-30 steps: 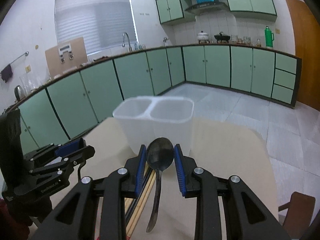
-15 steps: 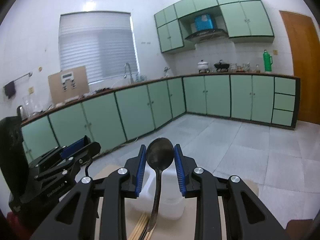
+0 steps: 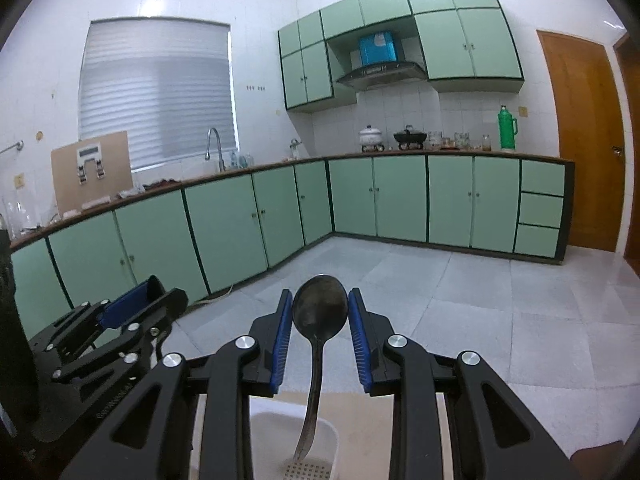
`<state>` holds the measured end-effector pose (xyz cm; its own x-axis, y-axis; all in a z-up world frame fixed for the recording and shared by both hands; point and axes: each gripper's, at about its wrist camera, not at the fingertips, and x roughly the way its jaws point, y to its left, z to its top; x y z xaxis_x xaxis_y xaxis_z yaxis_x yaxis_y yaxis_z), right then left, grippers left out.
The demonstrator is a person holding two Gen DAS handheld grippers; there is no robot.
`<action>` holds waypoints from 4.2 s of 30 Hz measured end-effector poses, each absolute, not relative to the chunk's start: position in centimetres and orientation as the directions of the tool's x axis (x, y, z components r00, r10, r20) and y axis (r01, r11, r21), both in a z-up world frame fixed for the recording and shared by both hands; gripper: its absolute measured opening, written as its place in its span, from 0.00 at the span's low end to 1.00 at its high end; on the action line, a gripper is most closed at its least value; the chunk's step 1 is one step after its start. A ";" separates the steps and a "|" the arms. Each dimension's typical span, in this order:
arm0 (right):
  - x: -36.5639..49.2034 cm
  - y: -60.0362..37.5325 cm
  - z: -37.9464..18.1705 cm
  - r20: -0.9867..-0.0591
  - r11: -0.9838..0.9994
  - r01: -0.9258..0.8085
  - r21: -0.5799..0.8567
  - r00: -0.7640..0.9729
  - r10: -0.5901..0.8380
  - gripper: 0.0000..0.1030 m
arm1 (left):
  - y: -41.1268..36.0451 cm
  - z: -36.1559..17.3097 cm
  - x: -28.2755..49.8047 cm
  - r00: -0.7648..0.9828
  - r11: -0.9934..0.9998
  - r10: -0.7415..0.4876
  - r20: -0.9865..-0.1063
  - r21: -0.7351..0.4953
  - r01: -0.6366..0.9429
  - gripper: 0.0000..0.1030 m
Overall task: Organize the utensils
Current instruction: 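Lift both spoons and carry them over the white utensil holder, then drop both spoons into the holder compartments by opening both tools, then withdraw both open tools back toward the chopsticks on the mat, then grasp a red-patterned chopstick with the right tool while the left tool grasps another, then lift both chopsticks and carry them over the white utensil holder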
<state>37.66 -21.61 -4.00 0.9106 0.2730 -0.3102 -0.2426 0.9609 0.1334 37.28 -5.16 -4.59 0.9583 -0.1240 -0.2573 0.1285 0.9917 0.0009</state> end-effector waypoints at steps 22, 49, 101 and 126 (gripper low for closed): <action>34.1 -23.3 -7.1 -0.417 0.945 -0.267 0.189 0.849 0.323 0.53 | -1.2 -7.2 34.1 0.921 0.992 -0.122 -0.370 -0.028 0.120 0.53; 13.4 -22.4 -18.2 -0.700 0.953 -0.223 0.206 0.647 0.302 0.67 | 0.7 -19.1 14.8 0.662 0.992 -0.098 -0.743 -0.020 0.124 0.65; 12.0 -21.4 -20.0 -0.754 0.959 -0.255 0.126 0.603 0.259 0.06 | -2.7 -20.4 13.2 0.601 0.978 -0.141 -0.787 -0.017 0.207 0.73; 12.2 -21.9 -20.2 -0.743 0.951 -0.252 0.179 0.599 0.299 0.06 | -3.1 -20.3 14.7 0.603 0.976 -0.213 -0.769 -0.141 0.165 0.06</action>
<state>12.22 -21.87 -20.23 0.5988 0.2986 -0.7431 -0.2518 0.9510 0.1792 14.69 -3.05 -20.32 0.6029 -0.2131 -0.7689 0.1646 0.9762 -0.1414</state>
